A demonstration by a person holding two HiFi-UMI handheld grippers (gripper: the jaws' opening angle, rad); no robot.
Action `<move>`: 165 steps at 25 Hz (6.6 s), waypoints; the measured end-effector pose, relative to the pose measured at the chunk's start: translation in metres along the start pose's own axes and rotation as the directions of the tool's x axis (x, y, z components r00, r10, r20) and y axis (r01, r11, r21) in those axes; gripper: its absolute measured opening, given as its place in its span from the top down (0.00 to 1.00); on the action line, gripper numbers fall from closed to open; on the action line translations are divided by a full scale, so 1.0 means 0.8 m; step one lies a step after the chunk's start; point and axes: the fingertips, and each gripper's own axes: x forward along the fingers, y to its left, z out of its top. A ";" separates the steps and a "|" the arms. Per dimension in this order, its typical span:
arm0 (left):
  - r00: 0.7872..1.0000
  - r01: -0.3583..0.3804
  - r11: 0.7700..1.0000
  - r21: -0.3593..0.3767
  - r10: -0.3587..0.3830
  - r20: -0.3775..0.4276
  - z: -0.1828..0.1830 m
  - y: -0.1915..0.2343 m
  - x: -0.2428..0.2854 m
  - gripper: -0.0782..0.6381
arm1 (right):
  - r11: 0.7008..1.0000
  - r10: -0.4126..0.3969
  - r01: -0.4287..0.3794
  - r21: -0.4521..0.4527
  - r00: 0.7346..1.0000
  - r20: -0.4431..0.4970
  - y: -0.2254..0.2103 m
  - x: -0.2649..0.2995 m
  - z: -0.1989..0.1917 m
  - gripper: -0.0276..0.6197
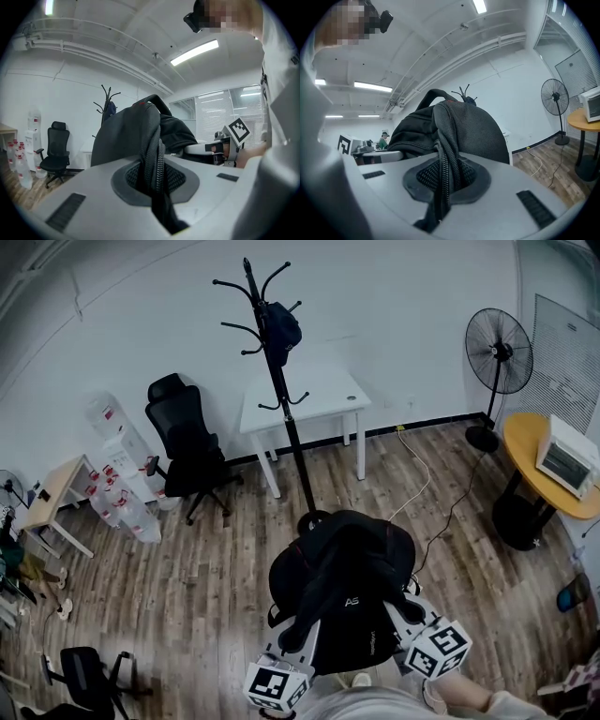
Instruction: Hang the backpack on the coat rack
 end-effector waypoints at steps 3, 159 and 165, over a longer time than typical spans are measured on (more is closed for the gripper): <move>1.000 0.002 1.000 0.004 -0.002 0.003 0.000 0.003 0.007 0.85 | 1.000 0.001 -0.001 0.000 1.000 -0.003 -0.006 0.007 0.002 0.91; 0.947 -0.268 0.960 0.079 0.277 -0.161 -0.137 0.580 0.328 0.88 | 0.978 -0.201 0.189 -0.086 0.967 -0.156 -0.252 0.565 -0.059 0.90; 0.973 -0.197 0.978 0.073 0.204 -0.106 -0.118 0.522 0.276 0.88 | 0.963 -0.265 0.257 -0.079 0.959 -0.105 -0.187 0.467 -0.048 0.90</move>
